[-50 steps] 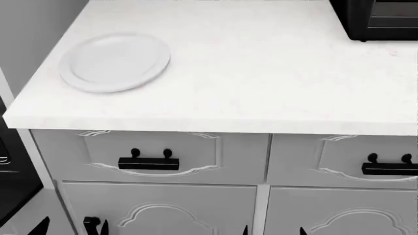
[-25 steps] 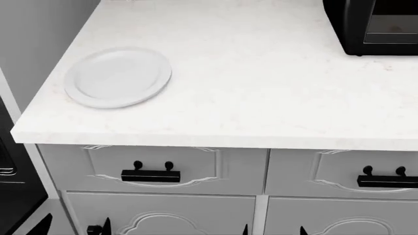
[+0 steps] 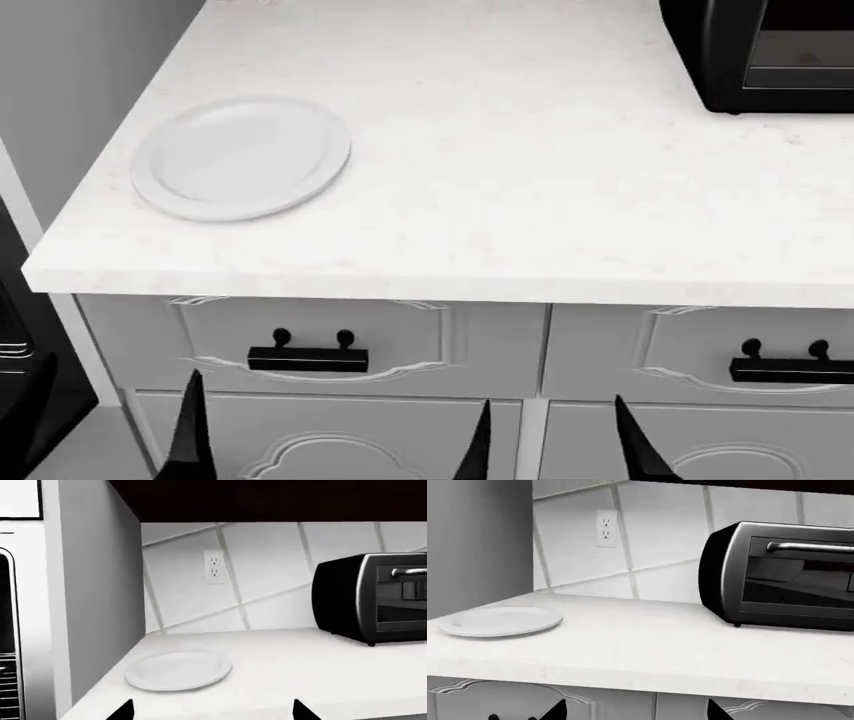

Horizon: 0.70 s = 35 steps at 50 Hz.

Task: Pick the corn from the top rack in the oven and place it on the plate on the counter.

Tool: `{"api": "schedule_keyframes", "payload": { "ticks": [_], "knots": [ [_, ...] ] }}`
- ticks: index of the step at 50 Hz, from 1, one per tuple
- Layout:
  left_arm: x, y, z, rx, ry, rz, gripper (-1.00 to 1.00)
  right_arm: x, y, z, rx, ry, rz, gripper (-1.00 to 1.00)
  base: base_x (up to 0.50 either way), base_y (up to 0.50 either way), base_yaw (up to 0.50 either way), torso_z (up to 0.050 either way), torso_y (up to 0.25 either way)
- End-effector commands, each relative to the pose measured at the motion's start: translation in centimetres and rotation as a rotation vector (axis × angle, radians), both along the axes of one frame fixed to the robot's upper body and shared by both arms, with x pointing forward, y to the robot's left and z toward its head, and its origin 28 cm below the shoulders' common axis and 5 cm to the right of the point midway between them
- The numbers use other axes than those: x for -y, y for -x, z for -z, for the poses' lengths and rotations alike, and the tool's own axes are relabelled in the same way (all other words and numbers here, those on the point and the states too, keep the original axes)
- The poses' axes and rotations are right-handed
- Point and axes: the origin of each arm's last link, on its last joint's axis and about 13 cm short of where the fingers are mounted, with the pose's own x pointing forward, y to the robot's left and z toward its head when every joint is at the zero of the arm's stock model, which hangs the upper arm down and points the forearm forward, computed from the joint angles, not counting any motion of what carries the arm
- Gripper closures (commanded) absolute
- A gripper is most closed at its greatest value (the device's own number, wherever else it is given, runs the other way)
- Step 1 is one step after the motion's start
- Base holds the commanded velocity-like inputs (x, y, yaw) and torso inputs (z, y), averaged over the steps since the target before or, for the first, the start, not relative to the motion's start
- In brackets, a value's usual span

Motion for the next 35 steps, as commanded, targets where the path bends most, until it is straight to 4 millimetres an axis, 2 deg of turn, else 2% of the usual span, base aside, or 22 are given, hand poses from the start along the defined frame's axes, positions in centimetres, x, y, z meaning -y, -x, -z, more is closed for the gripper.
{"api": "schedule_keyframes", "payload": {
  "ticks": [1,8,13,17,20,23,25,32,33,35],
  "knots": [
    [0.5,1.1,-6.0,0.165,-0.003,0.005,-1.0,-0.1,1.1,-5.9,0.131,-0.021,-0.015,-1.0,0.0,0.0,0.0,0.0,0.0],
    [1.1,1.4,-8.9,0.249,0.023,0.029,-1.0,-0.1,1.9,-9.3,0.204,-0.056,-0.035,-1.0,0.0,0.0,0.0,0.0,0.0],
    [1.7,2.3,-11.4,0.325,0.049,0.047,-1.0,-0.4,2.9,-11.8,0.265,-0.067,-0.06,-1.0,0.0,0.0,0.0,0.0,0.0],
    [2.1,2.4,-13.2,0.375,0.084,0.065,-1.0,-0.6,2.9,-13.6,0.319,-0.051,-0.105,-1.0,0.0,0.0,0.0,0.0,0.0],
    [2.4,3.4,-15.2,0.427,0.044,0.156,-1.0,-0.9,3.8,-15.2,0.343,-0.061,-0.112,-1.0,0.0,0.0,0.0,0.0,0.0],
    [2.7,4.4,-17.3,0.464,0.085,0.085,-1.0,-1.2,4.4,-16.7,0.37,-0.057,-0.128,-1.0,0.0,0.0,0.0,0.0,0.0],
    [3.0,4.9,-18.5,0.502,0.08,0.097,-1.0,-1.3,4.7,-17.3,0.386,-0.061,-0.135,-1.0,0.0,0.0,0.0,0.0,0.0],
    [3.1,5.8,-20.1,0.522,0.105,0.096,-1.0,-1.5,5.3,-19.1,0.422,-0.073,-0.154,-1.0,0.0,0.0,0.0,0.0,0.0],
    [3.1,5.9,-20.9,0.529,0.101,0.093,-1.0,-1.7,5.5,-20.3,0.446,-0.082,-0.165,-1.0,0.0,0.0,0.0,0.0,0.0],
    [3.1,6.1,-21.5,0.534,0.107,0.093,-1.0,-1.8,5.7,-20.9,0.464,-0.087,-0.174,-1.0,0.0,0.0,0.0,0.0,0.0]
  ]
}}
